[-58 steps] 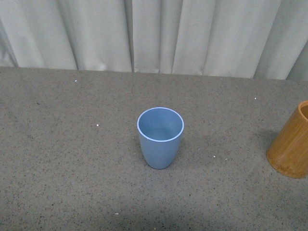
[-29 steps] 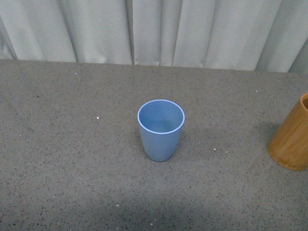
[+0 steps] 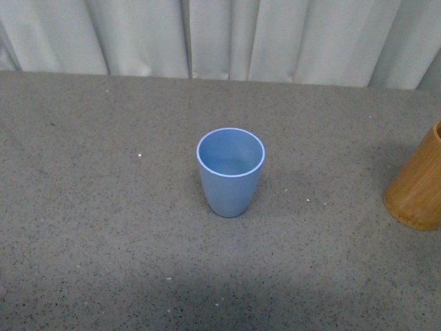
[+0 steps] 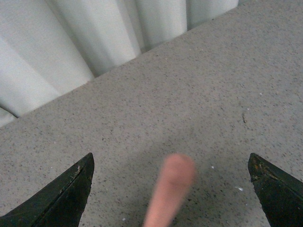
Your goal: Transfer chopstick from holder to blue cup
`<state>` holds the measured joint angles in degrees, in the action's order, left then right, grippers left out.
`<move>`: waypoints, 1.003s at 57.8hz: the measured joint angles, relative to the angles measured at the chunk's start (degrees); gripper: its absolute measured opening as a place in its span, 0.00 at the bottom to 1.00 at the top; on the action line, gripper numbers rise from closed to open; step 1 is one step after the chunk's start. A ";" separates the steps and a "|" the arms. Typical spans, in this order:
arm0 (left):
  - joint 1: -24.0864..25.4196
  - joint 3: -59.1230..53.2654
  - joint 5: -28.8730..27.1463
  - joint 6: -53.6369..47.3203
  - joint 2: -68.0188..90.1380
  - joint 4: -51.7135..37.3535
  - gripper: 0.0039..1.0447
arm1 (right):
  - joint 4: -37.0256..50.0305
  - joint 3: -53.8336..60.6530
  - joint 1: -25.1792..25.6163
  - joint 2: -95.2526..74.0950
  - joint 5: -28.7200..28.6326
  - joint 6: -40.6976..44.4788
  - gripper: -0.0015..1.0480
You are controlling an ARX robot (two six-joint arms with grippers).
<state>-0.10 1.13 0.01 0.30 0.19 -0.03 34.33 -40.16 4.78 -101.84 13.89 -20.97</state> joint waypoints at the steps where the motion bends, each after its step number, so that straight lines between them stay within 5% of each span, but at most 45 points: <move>1: 0.00 0.00 0.00 -0.02 0.00 0.00 0.94 | 0.02 -0.46 -0.28 -0.26 0.09 0.00 0.91; 12: 0.00 0.00 0.00 0.00 0.00 0.00 0.94 | -0.77 -2.80 -2.29 -1.81 0.90 -0.39 0.88; 43: 0.00 0.00 0.00 0.00 0.00 0.00 0.94 | 0.61 -2.67 -2.29 -2.97 1.05 -1.16 0.04; 58: 0.00 0.00 0.00 -0.02 0.00 0.00 0.94 | 0.98 -2.21 -1.81 -0.15 -1.09 -2.23 0.02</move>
<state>-0.10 1.13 0.01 0.27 0.19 -0.03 35.31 -42.37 2.96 -102.00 12.80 -23.20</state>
